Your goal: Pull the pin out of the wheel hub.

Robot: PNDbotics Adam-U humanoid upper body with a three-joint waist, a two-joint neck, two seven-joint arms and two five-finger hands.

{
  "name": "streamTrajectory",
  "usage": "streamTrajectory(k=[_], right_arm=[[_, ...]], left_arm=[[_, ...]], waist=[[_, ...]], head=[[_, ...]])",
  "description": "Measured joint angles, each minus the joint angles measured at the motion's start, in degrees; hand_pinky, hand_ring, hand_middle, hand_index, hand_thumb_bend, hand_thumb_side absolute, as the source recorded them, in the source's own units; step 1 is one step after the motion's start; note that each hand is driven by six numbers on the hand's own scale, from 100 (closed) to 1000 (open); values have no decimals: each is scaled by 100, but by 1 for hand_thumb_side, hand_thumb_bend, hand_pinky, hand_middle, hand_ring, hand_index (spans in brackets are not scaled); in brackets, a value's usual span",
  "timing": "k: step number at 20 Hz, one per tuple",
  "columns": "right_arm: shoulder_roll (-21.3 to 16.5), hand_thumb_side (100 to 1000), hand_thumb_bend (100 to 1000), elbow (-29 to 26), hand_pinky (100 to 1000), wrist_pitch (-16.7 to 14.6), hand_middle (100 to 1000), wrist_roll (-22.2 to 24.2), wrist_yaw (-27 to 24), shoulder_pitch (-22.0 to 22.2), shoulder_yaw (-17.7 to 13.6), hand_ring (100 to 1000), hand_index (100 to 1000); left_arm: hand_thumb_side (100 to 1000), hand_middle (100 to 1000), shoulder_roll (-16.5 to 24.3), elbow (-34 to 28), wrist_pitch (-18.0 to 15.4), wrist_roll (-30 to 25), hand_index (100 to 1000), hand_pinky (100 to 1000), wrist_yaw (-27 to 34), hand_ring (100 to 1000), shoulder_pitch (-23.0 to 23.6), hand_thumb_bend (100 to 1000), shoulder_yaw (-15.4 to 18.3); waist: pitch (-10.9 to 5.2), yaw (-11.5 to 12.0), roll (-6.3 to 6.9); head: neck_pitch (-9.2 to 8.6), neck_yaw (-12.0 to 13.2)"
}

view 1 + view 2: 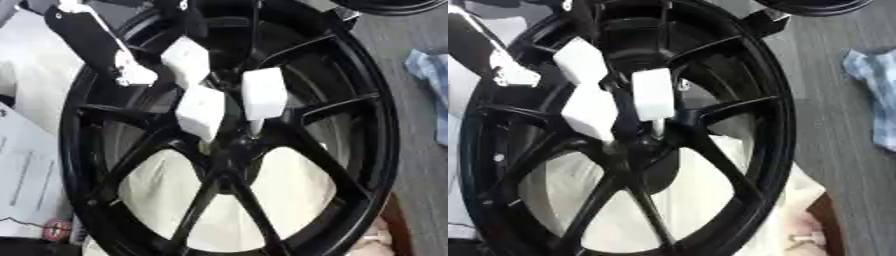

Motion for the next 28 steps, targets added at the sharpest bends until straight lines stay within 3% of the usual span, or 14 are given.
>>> streamTrajectory(k=[13,20,26,28], right_arm=[[65,553,100,0,900,18,614,-8,19,-55,28,790,703],[112,559,100,0,900,55,615,-22,35,-59,29,791,703],[148,562,100,0,901,92,616,-42,35,-60,29,792,704],[149,564,100,0,901,107,616,-54,37,-58,29,792,703]], left_arm=[[276,809,-105,226,-11,7,880,870,-206,859,3,272,-72],[255,736,-153,308,-62,3,847,858,-223,834,15,241,-178],[215,580,-172,330,-129,4,761,832,-173,760,17,130,-211],[212,569,-200,331,-133,5,753,824,-110,750,15,118,-211]], waist=[[69,-82,23],[105,-107,25],[111,-104,25],[113,-104,25]], head=[[-108,120],[-122,144],[-122,157],[-122,158]])
